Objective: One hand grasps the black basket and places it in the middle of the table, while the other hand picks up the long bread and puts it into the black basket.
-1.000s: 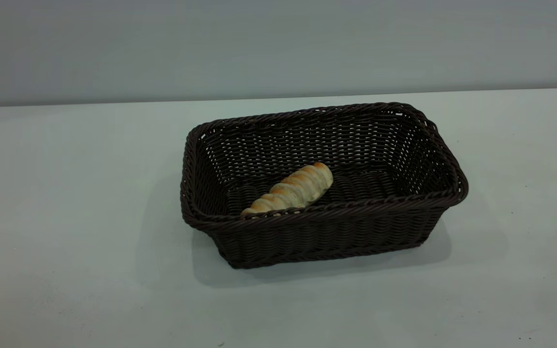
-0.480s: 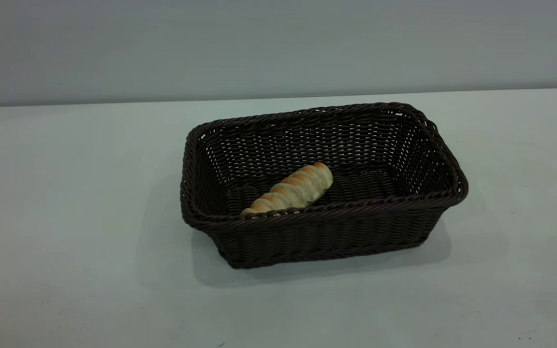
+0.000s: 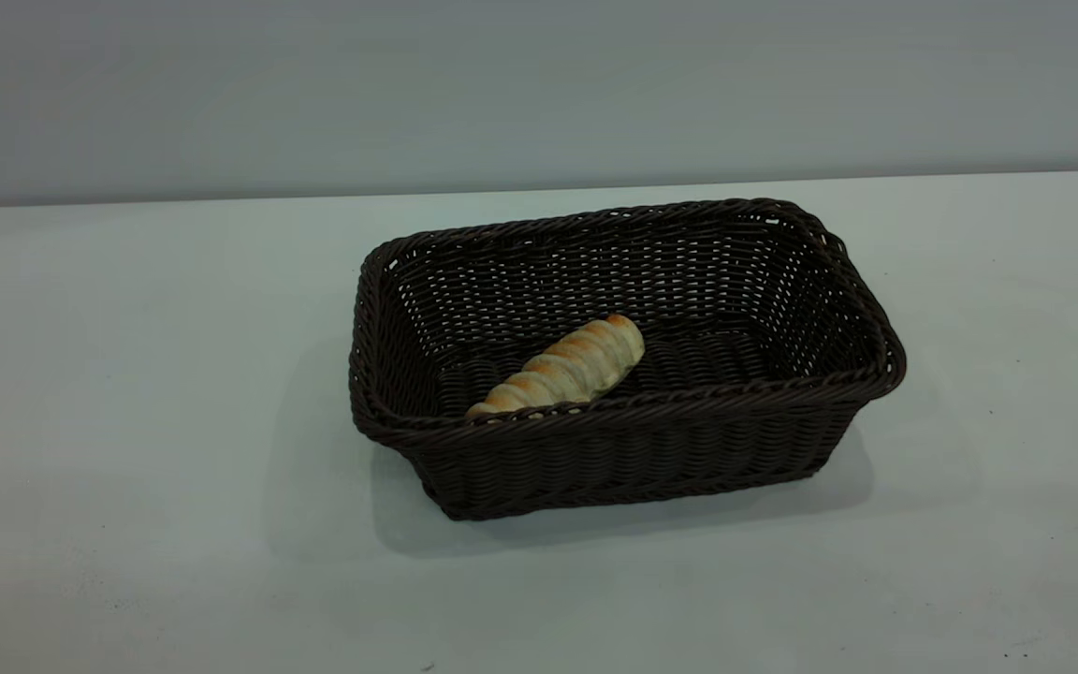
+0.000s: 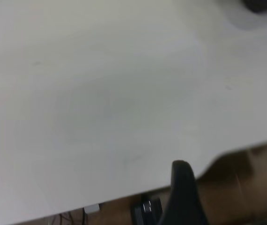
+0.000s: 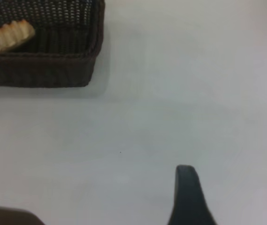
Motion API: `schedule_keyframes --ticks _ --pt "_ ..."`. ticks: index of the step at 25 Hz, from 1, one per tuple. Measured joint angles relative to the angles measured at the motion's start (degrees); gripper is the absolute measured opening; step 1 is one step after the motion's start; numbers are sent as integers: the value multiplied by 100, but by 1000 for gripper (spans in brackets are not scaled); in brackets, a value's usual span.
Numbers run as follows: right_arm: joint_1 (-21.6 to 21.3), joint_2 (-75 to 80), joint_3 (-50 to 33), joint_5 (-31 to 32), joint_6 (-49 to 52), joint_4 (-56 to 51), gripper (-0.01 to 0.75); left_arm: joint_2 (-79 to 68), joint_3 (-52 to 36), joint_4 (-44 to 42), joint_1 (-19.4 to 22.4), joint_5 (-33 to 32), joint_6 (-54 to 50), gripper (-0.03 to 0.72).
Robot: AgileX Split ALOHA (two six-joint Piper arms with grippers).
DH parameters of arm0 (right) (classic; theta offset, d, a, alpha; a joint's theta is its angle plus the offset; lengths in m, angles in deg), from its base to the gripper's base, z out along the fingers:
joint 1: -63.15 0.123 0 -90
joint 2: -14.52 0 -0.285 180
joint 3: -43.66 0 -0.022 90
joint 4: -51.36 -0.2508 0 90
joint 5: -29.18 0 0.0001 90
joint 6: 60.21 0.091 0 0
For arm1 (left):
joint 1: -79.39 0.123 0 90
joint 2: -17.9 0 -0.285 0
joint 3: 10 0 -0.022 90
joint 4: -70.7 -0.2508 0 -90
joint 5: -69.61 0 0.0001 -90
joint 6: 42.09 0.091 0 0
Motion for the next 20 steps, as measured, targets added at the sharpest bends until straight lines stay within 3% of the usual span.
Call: schedule_keyframes --ticks 3,5,20 --pt "49 0 0 0 0 0 508 436 0 0 575 0 0 576" --pt "49 0 0 0 0 0 508 761 0 0 716 0 0 576" --pt "49 0 0 0 0 0 508 1039 0 0 736 -46 0 576"
